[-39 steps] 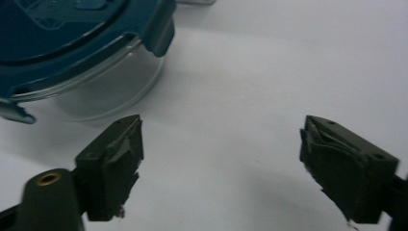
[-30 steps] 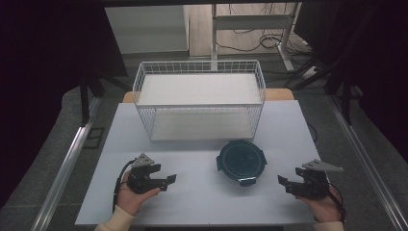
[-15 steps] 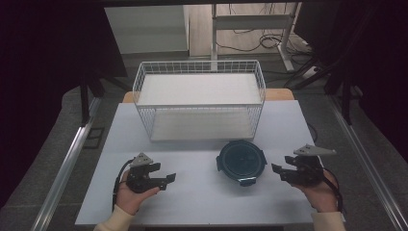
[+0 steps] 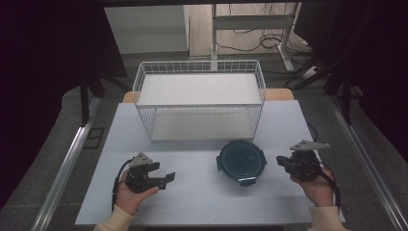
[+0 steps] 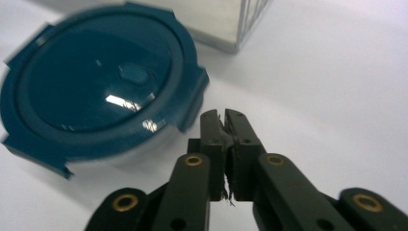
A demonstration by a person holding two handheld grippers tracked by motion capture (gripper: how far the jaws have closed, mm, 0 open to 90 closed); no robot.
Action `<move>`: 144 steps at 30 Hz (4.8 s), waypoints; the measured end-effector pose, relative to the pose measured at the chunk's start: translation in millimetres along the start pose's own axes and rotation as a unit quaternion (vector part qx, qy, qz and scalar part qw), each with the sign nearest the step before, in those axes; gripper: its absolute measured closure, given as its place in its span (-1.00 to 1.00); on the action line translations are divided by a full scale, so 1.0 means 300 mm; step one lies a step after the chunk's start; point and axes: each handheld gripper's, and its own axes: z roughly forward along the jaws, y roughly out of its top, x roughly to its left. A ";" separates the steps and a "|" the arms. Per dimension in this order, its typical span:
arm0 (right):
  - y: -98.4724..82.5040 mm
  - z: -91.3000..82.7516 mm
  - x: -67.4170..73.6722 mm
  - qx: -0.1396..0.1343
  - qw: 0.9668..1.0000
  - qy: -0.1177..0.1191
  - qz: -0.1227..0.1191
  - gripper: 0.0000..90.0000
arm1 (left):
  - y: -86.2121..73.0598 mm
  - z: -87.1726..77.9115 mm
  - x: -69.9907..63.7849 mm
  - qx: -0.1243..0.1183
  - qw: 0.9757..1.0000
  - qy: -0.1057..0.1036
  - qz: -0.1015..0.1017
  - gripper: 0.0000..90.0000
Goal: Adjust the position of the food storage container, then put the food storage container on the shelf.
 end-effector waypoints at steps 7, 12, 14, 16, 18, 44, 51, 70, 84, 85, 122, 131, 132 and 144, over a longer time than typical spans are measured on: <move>-0.024 0.043 -0.008 0.020 1.000 -0.009 0.000 0.99 | 0.001 0.002 -0.004 0.001 1.000 -0.007 0.003 -0.51; -0.022 0.085 0.003 0.034 0.999 -0.007 -0.002 0.99 | 0.001 0.008 -0.009 0.004 1.000 -0.009 0.005 -0.51; -0.020 0.097 0.009 0.038 0.999 -0.005 -0.007 0.99 | 0.001 0.008 -0.009 0.004 1.000 -0.009 0.005 -0.51; -0.019 0.103 0.013 0.039 0.999 -0.004 -0.010 0.99 | 0.001 0.008 -0.009 0.004 1.000 -0.009 0.004 -0.51; -0.019 0.119 0.023 0.042 0.999 -0.003 -0.015 0.99 | 0.001 0.010 -0.009 0.006 1.000 -0.008 0.005 -0.51; 0.007 0.174 0.045 0.055 0.998 -0.013 0.002 1.00 | 0.000 0.028 -0.025 0.012 1.000 -0.010 0.011 -0.51; 0.013 0.184 0.072 0.055 0.998 -0.002 -0.001 1.00 | 0.000 0.028 -0.025 0.012 1.000 -0.009 0.010 -0.51; 0.036 0.232 0.145 0.057 0.998 0.014 -0.021 1.00 | 0.001 0.015 -0.012 0.005 1.000 -0.009 0.003 -0.51; 0.044 0.258 0.224 0.054 0.997 0.028 -0.040 1.00 | 0.002 0.010 -0.008 0.004 1.000 -0.008 0.001 -0.51; 0.045 0.259 0.229 0.053 0.997 0.027 -0.041 1.00 | 0.002 0.010 -0.008 0.003 1.000 -0.008 0.000 -0.51; 0.072 0.295 0.346 0.012 0.996 0.062 -0.059 1.00 | 0.006 -0.007 0.004 -0.007 1.000 -0.014 -0.006 -0.51; 0.038 0.196 0.282 -0.037 0.996 0.077 -0.023 0.74 | 0.008 -0.011 0.009 -0.010 1.000 -0.010 -0.010 -0.51; 0.029 0.192 0.273 -0.041 0.996 0.078 -0.015 0.54 | 0.007 -0.011 0.010 -0.010 1.000 -0.009 -0.011 -0.51; 0.009 0.181 0.228 -0.065 0.989 0.114 0.065 -0.44 | 0.012 -0.023 0.011 -0.015 1.000 -0.007 -0.010 -0.51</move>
